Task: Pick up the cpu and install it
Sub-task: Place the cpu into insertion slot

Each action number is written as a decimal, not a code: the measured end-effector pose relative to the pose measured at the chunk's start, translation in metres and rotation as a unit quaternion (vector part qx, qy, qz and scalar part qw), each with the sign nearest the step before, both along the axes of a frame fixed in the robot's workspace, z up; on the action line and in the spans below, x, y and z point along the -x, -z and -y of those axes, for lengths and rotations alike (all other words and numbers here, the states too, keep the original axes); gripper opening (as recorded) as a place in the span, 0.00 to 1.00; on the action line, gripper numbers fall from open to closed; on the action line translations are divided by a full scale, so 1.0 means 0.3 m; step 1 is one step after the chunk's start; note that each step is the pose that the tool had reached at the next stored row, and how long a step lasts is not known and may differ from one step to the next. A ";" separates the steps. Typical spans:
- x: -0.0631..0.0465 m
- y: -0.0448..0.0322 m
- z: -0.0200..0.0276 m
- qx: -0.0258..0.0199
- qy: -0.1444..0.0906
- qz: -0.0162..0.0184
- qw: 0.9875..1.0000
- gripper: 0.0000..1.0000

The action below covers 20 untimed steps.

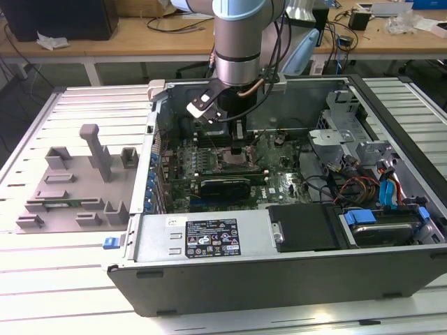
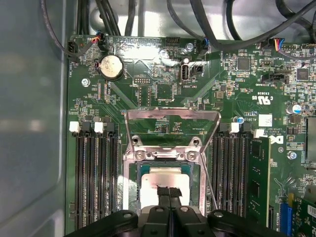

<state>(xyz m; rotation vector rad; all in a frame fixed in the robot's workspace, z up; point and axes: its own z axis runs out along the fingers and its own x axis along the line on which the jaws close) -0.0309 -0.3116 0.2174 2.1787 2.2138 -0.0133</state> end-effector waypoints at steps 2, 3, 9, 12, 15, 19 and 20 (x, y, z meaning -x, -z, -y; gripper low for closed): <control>0.000 0.013 0.002 -0.003 0.000 0.000 1.000 0.11; 0.000 0.018 0.002 -0.005 0.000 0.000 1.000 0.11; 0.000 0.033 0.002 -0.005 0.000 0.000 1.000 0.11; 0.000 0.037 0.002 -0.005 0.000 0.000 1.000 0.11; 0.000 0.042 0.002 -0.005 0.000 0.000 1.000 0.11; 0.000 0.045 0.002 -0.005 0.000 0.000 1.000 0.11; 0.000 0.045 0.002 -0.005 0.000 0.000 1.000 0.11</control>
